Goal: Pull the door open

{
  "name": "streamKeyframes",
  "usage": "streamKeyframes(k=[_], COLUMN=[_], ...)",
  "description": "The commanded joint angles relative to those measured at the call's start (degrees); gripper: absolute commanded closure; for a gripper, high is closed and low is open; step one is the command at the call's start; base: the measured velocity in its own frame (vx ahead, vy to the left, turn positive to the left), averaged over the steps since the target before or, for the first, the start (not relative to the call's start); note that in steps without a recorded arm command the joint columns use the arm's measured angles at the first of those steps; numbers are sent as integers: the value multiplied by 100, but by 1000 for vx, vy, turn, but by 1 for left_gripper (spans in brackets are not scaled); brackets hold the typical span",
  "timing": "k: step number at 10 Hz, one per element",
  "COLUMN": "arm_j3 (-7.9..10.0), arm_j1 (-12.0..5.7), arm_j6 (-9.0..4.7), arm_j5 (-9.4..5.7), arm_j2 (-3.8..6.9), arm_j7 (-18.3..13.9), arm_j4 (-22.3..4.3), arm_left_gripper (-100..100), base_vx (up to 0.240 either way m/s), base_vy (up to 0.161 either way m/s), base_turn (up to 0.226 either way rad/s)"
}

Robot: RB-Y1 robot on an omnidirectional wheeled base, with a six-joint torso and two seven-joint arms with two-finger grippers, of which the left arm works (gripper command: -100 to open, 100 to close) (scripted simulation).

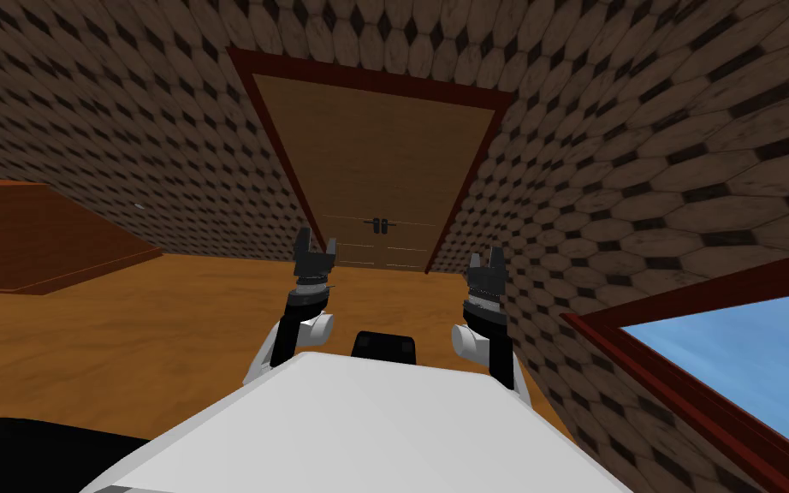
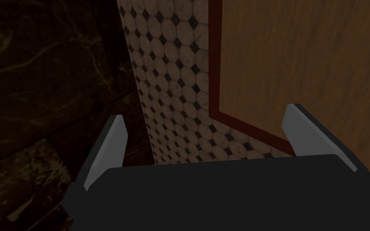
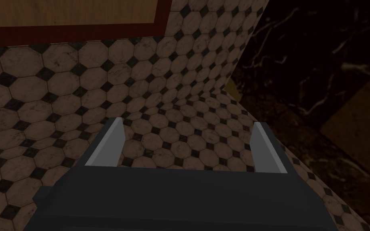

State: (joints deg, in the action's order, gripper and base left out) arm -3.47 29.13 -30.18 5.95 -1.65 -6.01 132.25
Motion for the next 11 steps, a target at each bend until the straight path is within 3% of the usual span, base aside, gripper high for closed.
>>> streamKeyframes(k=[1,6,11], arm_j3=[43,217,341], arm_j1=[-76,-384,-603], arm_j6=[38,191,300], arm_j5=[-23,-115,-181], arm_j2=[80,332,475], arm_j7=[-11,-54,-85], arm_j4=[-170,-854,-1341], arm_left_gripper=[-100,-100,-100], base_vx=[163,150,104], base_vy=[-39,25,2], base_turn=[-41,-37,-26])
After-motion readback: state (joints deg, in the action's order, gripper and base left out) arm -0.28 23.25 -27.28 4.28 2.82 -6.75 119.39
